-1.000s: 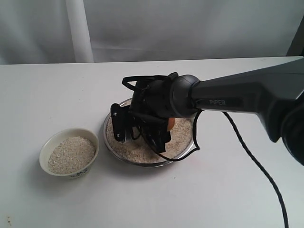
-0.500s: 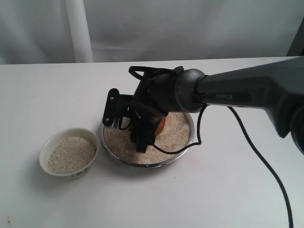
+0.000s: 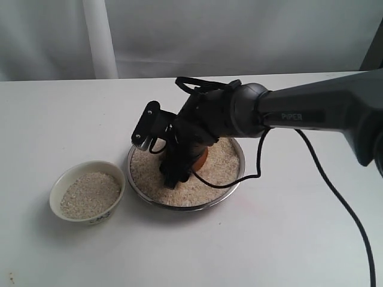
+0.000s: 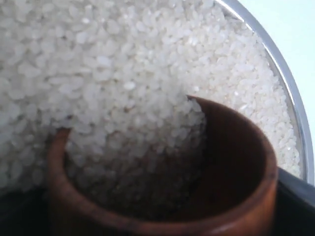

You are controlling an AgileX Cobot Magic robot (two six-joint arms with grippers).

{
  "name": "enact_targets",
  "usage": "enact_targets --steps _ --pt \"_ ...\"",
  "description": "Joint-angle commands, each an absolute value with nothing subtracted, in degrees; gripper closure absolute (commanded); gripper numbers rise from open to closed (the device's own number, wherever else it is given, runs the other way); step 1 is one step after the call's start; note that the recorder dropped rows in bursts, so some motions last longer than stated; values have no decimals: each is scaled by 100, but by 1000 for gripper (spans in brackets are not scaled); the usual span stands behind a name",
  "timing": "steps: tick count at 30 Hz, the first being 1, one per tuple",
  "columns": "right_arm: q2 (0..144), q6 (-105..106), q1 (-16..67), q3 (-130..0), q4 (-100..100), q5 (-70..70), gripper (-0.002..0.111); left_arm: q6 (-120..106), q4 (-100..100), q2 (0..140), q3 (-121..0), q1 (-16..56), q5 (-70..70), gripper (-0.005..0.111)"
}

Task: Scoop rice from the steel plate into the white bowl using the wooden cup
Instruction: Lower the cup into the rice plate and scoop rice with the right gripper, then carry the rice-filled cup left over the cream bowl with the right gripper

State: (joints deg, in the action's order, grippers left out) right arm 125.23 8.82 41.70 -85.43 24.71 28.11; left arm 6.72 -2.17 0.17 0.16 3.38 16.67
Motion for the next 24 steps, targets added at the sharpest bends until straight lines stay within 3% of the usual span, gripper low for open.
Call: enact_targets --steps 1,24 --pt "12377 811 4019 -8221 2207 2177 108 695 -190 0 0 361 1635 107" --pt "11452 811 3647 -6550 1349 -1318 108 711 -190 0 0 361 1635 107"
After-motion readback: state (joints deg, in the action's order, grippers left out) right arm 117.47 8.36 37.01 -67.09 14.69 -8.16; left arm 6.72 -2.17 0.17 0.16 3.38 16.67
